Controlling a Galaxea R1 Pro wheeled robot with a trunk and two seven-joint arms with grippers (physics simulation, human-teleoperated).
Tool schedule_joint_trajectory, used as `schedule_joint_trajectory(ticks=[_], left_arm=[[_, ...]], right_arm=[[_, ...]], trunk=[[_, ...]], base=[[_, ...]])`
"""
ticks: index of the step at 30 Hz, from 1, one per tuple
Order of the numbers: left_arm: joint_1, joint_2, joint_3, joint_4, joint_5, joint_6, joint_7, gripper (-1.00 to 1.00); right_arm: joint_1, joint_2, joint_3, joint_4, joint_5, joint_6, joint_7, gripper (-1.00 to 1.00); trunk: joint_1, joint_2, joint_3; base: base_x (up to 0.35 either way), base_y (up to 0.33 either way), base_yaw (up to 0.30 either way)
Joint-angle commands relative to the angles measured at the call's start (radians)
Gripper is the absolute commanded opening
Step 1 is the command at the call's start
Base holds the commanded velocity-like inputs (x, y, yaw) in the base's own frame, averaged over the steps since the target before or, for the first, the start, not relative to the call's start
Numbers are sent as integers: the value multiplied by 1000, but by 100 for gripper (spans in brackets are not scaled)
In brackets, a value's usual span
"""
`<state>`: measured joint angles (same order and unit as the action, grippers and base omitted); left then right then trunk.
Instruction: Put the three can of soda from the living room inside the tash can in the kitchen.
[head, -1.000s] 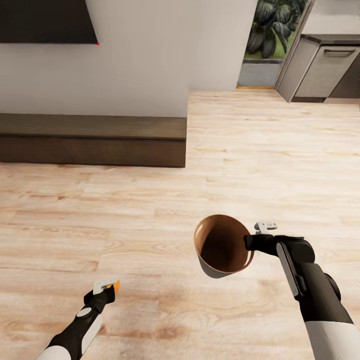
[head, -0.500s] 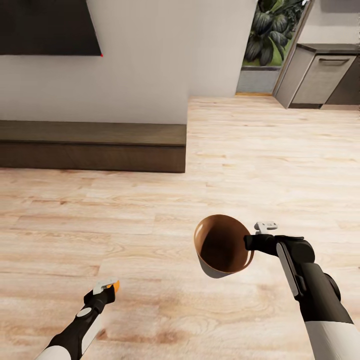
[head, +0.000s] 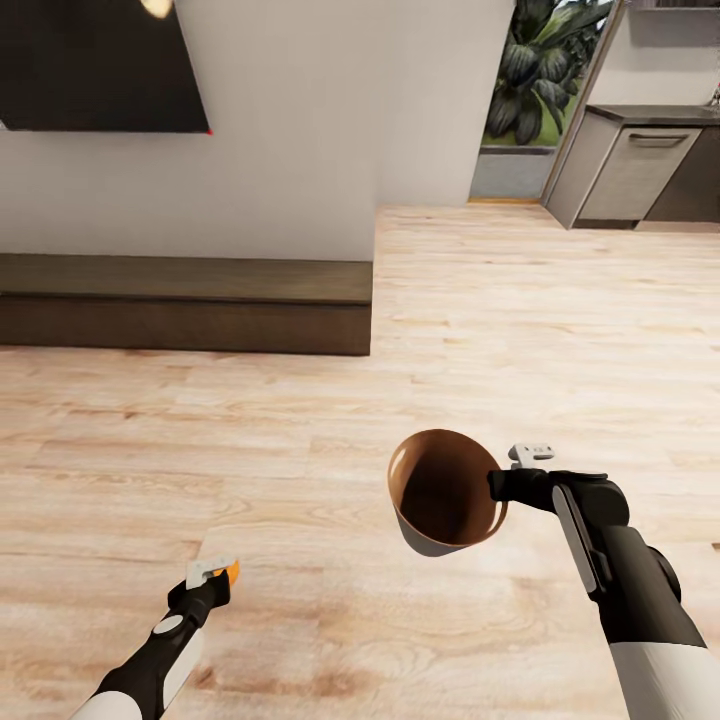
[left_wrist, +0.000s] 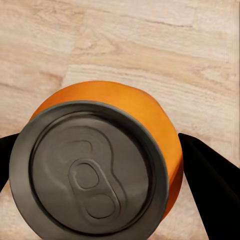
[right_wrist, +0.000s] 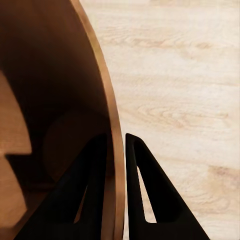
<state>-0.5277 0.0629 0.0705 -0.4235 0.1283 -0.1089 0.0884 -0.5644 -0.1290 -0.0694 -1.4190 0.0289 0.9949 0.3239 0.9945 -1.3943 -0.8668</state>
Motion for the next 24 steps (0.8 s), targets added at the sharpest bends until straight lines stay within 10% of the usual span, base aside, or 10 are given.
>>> schedule_joint_trajectory(ticks=[1, 24], left_arm=[[0, 0, 0, 0, 0, 0, 0, -100], [0, 0, 3, -42, 1, 0, -1, -100]], right_arm=[[0, 0, 0, 0, -21, 3, 6, -100], [1, 0, 0, 9, -20, 3, 5, -100]], trunk=[[-4, 7, 5], [-77, 140, 102]], base=[[0, 0, 0], [0, 0, 0]])
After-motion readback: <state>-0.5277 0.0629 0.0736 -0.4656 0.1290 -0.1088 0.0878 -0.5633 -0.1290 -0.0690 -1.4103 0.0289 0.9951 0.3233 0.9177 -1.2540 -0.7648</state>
